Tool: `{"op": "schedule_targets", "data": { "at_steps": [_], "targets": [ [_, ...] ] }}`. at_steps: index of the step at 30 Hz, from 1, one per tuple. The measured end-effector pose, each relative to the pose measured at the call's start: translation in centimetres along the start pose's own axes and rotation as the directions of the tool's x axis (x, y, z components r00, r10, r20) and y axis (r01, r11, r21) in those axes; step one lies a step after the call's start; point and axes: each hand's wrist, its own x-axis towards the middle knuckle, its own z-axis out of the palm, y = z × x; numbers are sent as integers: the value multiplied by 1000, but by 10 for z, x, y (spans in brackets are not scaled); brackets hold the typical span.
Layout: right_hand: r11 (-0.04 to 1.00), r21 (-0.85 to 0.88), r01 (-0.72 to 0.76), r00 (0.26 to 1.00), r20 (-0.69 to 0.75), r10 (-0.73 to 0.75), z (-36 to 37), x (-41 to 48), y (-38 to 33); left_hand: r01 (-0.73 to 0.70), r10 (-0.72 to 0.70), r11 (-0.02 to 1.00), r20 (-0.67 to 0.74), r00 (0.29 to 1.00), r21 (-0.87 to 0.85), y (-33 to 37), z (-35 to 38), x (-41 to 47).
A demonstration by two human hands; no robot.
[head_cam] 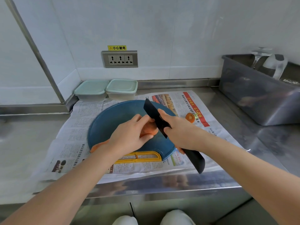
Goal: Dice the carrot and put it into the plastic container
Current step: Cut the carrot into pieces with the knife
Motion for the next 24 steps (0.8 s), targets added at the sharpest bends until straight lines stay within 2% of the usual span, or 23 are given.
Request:
{"op": "schedule_targets", "data": {
  "at_steps": [8, 14, 20, 24],
  "targets": [
    [999, -35, -5, 999, -50, 3, 19, 13, 0, 6, -5, 996, 16, 1000, -89, -4, -2, 4],
    [999, -33, -6, 999, -48, 5, 16, 16, 1, -11, 13, 996, 20, 1000, -88, -6, -1, 7],
    [1000, -23, -18, 995, -94, 16, 31, 16, -4, 53, -16, 952, 124, 992, -301, -16, -9, 14],
    [1000, -27, -13, 995, -94, 10, 30, 17, -4, 45, -10, 958, 124, 992, -284, -12, -9, 15]
  ]
}}
